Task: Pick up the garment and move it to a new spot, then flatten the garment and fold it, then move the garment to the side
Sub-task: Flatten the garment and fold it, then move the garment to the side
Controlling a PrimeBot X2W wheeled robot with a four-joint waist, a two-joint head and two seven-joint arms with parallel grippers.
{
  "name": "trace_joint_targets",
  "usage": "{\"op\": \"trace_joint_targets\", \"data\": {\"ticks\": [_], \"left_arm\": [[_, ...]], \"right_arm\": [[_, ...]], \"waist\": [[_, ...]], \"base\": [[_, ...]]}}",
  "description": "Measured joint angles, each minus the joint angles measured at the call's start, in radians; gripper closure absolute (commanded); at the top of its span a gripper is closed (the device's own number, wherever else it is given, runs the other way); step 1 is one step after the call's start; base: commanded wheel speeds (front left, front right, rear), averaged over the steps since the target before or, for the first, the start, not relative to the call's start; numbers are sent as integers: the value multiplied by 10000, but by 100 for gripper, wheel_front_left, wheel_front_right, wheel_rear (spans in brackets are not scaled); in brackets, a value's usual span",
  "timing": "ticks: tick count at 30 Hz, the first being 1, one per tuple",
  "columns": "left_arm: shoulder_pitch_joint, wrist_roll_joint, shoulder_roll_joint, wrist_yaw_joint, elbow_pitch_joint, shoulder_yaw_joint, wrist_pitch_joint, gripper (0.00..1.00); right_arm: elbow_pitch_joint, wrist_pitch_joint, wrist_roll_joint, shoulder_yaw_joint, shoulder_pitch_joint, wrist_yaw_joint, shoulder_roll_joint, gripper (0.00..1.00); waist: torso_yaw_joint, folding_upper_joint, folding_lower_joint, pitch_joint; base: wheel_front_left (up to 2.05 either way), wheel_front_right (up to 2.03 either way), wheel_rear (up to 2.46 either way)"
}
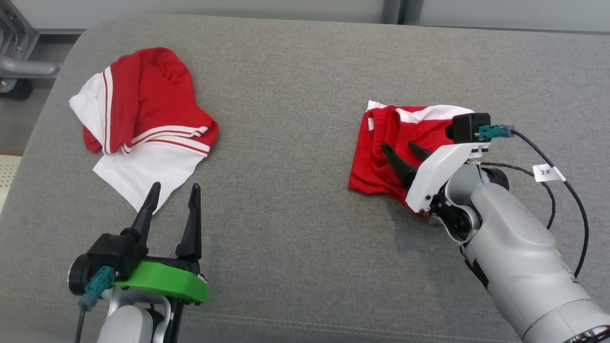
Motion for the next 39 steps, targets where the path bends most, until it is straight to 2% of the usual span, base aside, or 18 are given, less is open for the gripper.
{"op": "trace_joint_targets", "data": {"ticks": [15,26,31,37,39], "left_arm": [[10,117,-17,0,13,196,0,0],[221,174,-8,0,-6,451,0,0],[243,174,25,0,-8,623,0,0],[266,174,21,0,-12,577,0,0],[271,174,15,0,-23,552,0,0]], "right_arm": [[-763,-1162,196,460,24,0,63,0],[-1279,-2512,-625,487,337,0,-965,0],[-1620,-3239,-784,343,674,-31,-1214,0],[-2013,-3348,-861,-217,1453,-305,-1551,0],[-2017,-3348,-729,-309,1735,-305,-1561,0]], "waist": [[-607,0,0,-410],[-1385,0,0,-673],[-1827,0,0,-820],[-2278,0,0,-1077],[-2339,0,0,-1117]], "base": [[0,0,0],[0,0,0],[0,0,0],[0,0,0],[0,0,0]]}}
